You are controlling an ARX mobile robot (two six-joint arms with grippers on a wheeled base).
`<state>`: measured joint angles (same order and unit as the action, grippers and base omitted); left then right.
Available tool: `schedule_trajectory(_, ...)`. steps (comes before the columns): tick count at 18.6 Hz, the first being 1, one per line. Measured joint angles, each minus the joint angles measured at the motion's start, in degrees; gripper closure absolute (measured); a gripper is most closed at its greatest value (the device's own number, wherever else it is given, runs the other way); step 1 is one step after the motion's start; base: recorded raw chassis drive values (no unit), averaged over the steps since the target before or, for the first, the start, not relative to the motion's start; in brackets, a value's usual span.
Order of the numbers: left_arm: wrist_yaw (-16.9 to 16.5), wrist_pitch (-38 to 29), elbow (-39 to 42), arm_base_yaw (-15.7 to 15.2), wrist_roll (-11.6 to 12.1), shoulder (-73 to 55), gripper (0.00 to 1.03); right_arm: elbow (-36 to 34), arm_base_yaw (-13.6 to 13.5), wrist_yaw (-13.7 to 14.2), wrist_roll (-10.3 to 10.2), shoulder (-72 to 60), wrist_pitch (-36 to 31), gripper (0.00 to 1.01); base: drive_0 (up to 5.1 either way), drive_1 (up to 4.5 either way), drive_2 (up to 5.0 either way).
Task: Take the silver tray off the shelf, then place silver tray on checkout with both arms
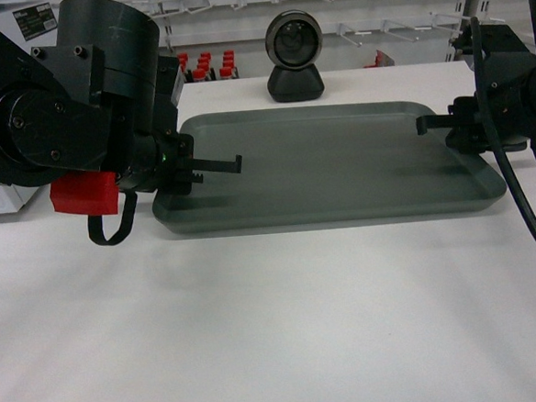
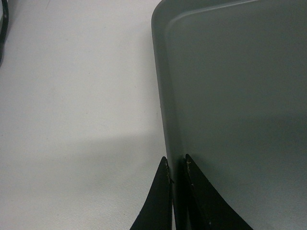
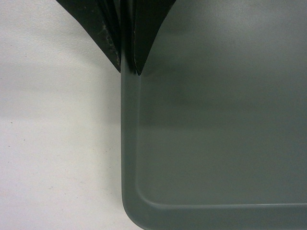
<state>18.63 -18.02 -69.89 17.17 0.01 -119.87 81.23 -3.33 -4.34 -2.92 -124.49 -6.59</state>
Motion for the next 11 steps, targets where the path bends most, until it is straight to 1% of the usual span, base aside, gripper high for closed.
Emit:
schedule_trajectory(1,-0.02,0.07,-0.28,0.00,0.42,-0.02,0.96,0.92,0.02,0.26,-0.28,-0.20,1.51,0.98,0.0,0.00,0.0)
schedule_trajectory(2,1.27,0.44,-0.76,0.17,3.15,-0.20,0.79,1.09,0.00,0.52,-0.20,-0.28,1.46,0.98,0.0,0.00,0.0)
schedule_trajectory(3,1.27,0.52,-1.07,0.17,3.78,-0.20,0.70,1.09,0.02,1.60,0.96,-0.31,1.42,0.89,0.0,0.00,0.0)
schedule_trajectory(4,1.07,0.85,-1.44,0.20,4.20,-0.20,0.61,1.09,0.11,2.25,1.70,-0.31,1.42,0.79,0.0,0.00,0.0)
schedule_trajectory(6,0.83,0.98,-1.60,0.20,4.59,-0.22,0.43,1.11,0.42,2.54,2.56,-0.33,1.42,0.61,0.0,0.00,0.0)
schedule_trajectory(8,0.07,1.18,-1.73,0.28,4.57,-0.22,0.23,1.11,0.44,2.62,2.54,-0.33,0.96,0.41,0.0,0.00,0.0)
schedule_trajectory(10,-1.51,-0.35,-1.81,0.57,4.50,-0.22,0.03,1.18,0.42,1.55,2.16,-0.31,0.70,0.17,0.0,0.00,0.0)
schedule_trajectory(11,-2.80,-1.38,-1.79,0.72,3.82,0.07,0.05,1.18,0.39,0.90,1.60,-0.24,0.63,0.08,0.0,0.00,0.0)
